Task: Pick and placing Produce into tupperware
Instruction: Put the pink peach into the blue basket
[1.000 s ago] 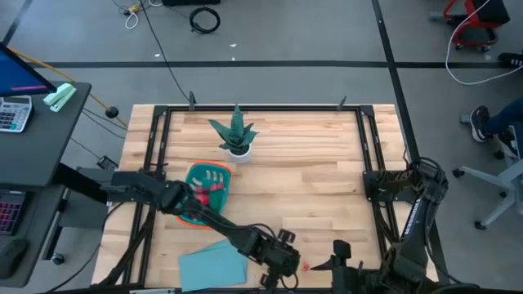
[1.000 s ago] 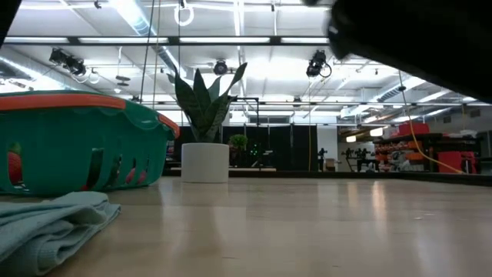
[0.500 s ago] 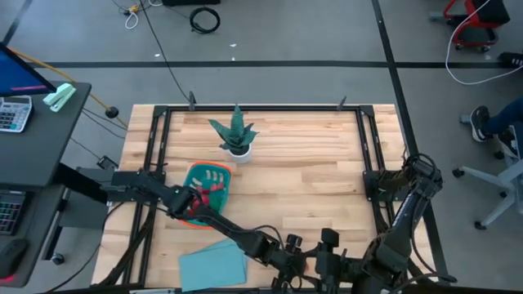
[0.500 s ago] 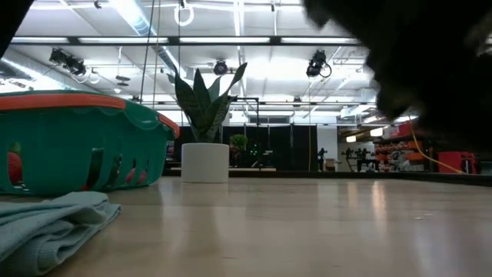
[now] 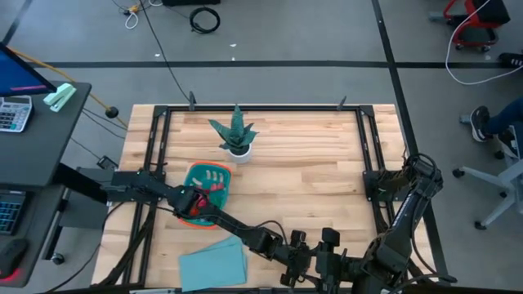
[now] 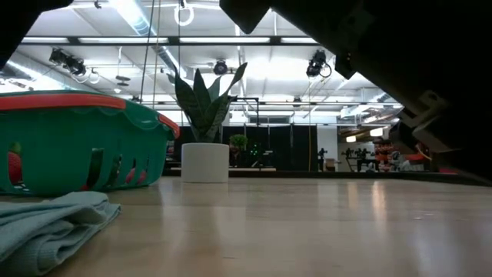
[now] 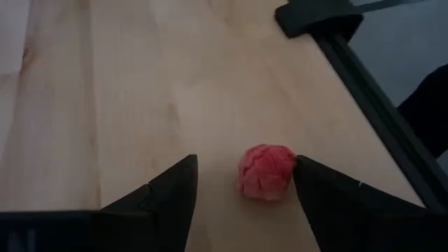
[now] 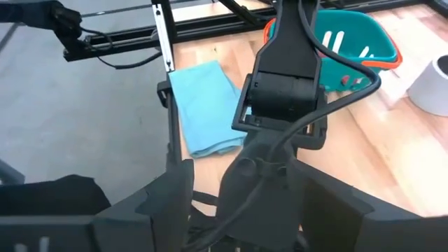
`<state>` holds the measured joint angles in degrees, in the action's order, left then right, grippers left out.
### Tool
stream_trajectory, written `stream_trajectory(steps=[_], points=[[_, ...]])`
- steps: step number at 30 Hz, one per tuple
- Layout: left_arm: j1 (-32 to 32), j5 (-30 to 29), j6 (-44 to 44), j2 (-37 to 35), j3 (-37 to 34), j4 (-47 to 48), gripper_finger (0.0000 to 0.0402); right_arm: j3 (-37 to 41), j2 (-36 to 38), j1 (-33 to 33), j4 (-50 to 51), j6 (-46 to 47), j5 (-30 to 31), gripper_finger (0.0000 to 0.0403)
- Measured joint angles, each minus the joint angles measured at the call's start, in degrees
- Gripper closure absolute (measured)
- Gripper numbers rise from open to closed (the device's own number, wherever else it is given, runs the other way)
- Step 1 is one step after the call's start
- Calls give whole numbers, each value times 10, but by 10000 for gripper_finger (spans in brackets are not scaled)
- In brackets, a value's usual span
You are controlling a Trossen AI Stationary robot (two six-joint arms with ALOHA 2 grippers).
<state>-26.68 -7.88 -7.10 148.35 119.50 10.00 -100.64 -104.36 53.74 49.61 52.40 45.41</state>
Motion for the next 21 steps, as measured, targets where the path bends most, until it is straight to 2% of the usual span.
stream_trajectory(steps=[3,6,9,13,15,18,21], points=[[2,0,-15,0,0,8,175,0,0,0,0,0,0,165],[2,-2,-25,0,0,25,207,0,0,0,1,0,0,165],[2,-3,-23,-1,1,33,263,0,0,0,1,0,0,165],[2,-1,-11,-17,1,79,359,0,0,0,1,0,0,165],[5,-8,-12,-35,0,132,374,0,0,0,1,0,-1,165],[6,-63,-11,-75,0,249,371,0,0,1,1,0,-1,165],[7,-172,-6,-124,0,412,366,0,0,1,1,0,-3,165]])
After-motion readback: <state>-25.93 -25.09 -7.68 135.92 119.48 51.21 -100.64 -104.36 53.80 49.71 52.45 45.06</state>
